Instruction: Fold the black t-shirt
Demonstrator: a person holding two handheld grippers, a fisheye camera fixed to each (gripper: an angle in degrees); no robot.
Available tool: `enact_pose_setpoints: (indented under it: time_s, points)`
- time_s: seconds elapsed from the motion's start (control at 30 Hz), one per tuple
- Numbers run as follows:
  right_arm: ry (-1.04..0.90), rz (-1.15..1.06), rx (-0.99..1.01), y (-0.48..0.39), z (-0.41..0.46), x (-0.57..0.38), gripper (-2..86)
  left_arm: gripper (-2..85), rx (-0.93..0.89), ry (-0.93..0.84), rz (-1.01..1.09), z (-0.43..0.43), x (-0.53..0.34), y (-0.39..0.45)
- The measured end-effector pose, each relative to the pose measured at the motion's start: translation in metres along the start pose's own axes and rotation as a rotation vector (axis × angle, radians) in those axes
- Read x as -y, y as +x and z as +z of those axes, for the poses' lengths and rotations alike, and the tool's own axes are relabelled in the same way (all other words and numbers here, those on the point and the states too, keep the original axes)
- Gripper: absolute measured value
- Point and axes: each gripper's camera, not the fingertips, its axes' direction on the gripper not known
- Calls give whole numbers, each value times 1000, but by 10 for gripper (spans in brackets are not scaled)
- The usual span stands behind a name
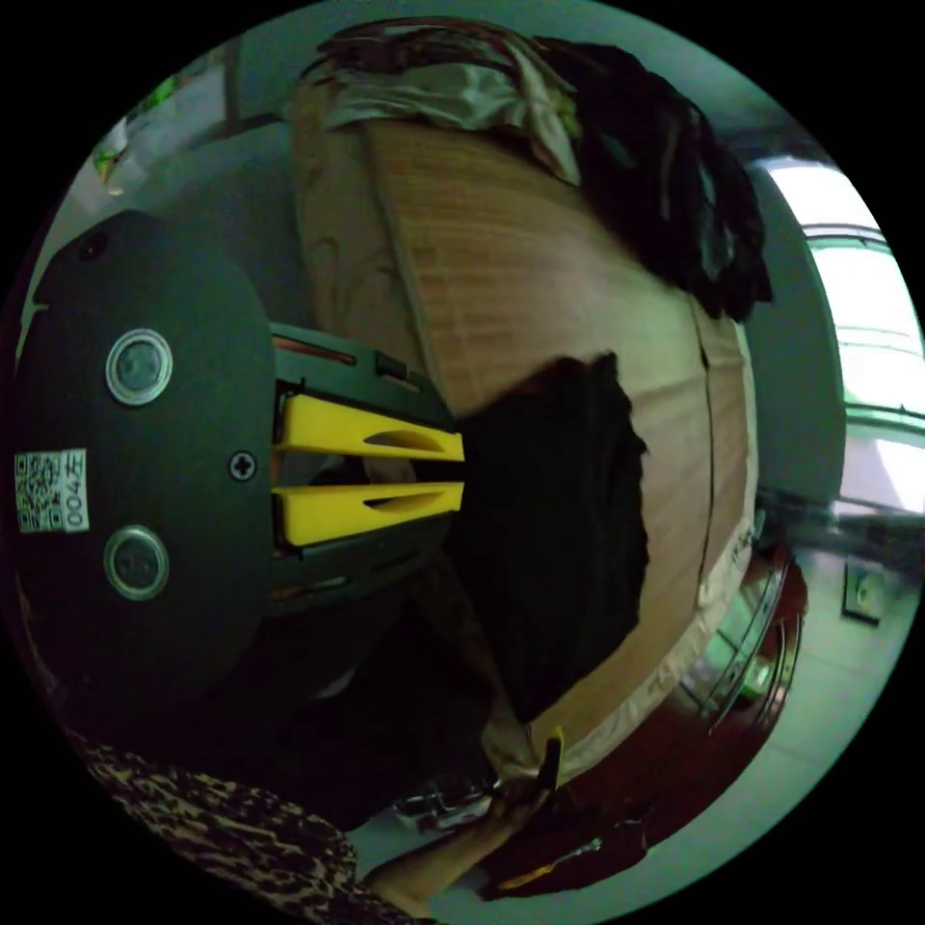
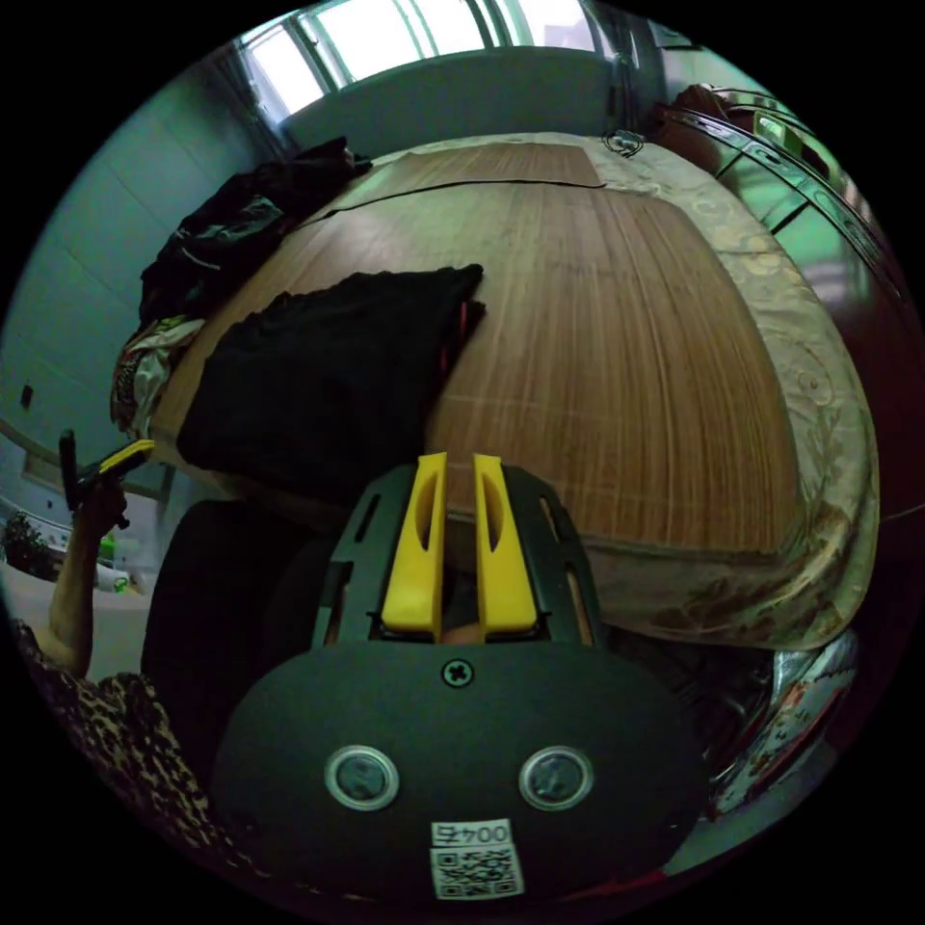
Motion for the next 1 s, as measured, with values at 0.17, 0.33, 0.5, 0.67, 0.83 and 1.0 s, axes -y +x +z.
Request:
enact_pose_setpoints:
  time_s: [0.17,0.33,0.5,0.67,0.83,1.0]
  points:
    - [-49,-47,-44,-10,14,76,46,9,142,-118,367,64,94,145]
    - [-114,-75,-63,-19,25,131,46,8,102,-143,395,100,130,193]
    - [-180,-73,-54,-24,39,158,57,8,-15,-214,379,124,127,196]
    - [-142,-118,-125,-26,32,171,11,7,-104,-174,330,124,122,185]
    - [-170,-65,-7,-10,35,183,10,7,-113,-151,337,123,117,182]
    - [-120,33,72,5,4,177,52,7,-106,-127,334,114,115,179]
